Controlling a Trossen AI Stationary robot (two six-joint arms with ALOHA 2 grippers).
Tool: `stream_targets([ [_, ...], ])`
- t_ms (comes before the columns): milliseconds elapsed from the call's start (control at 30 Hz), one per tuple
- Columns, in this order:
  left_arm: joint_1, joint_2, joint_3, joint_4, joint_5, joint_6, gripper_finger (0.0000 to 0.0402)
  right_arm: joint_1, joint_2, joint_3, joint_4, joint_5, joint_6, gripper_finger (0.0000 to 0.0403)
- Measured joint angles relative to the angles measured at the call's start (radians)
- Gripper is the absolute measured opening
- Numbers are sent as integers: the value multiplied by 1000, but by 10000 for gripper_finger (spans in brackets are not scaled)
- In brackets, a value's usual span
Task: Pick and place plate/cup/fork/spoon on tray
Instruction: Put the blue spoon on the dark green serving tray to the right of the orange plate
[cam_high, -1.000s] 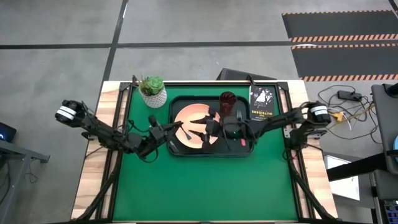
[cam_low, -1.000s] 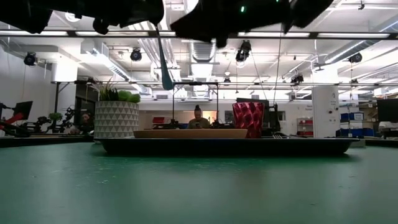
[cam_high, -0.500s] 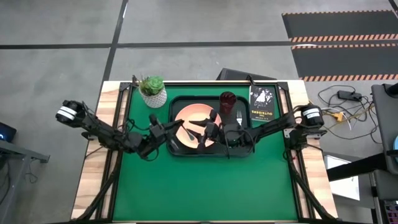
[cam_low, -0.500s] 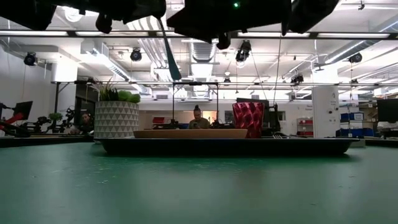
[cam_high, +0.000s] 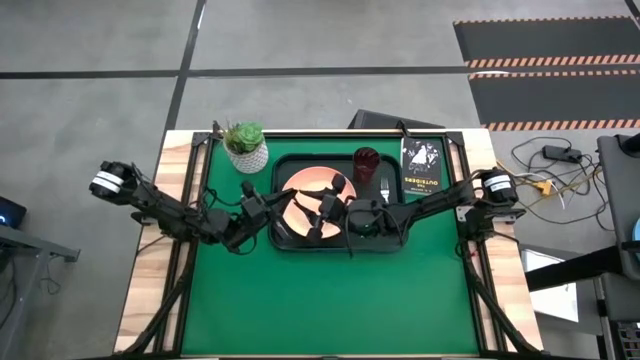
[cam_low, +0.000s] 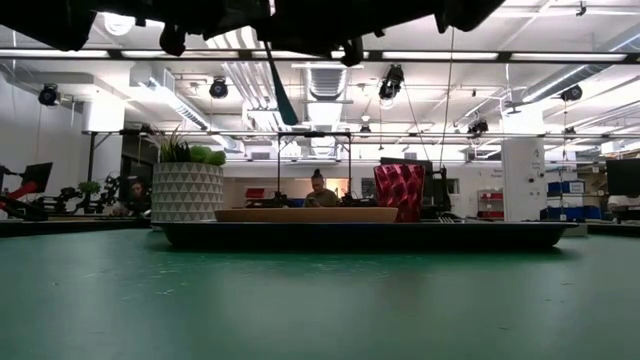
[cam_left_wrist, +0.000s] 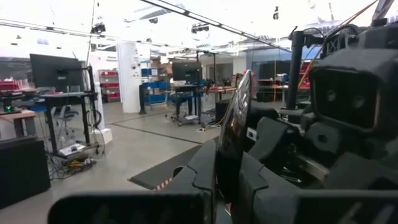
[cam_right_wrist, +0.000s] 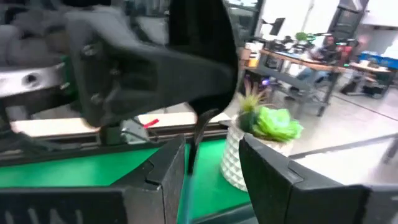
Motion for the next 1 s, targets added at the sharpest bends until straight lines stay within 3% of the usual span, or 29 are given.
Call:
stream_targets([
  [300, 3, 0, 3, -1, 28, -23, 0, 1, 0, 4, -23, 18, 18, 95],
  [600, 4, 1, 9, -2, 32, -24, 0, 2, 0, 4, -27, 2, 4, 16],
  [867, 4, 1, 8, -3, 30, -24, 2, 0, 0, 3, -38, -3, 47, 10],
  [1000, 2, 1, 8, -2, 33, -29, 22, -1, -2, 2, -53, 0, 51, 9],
])
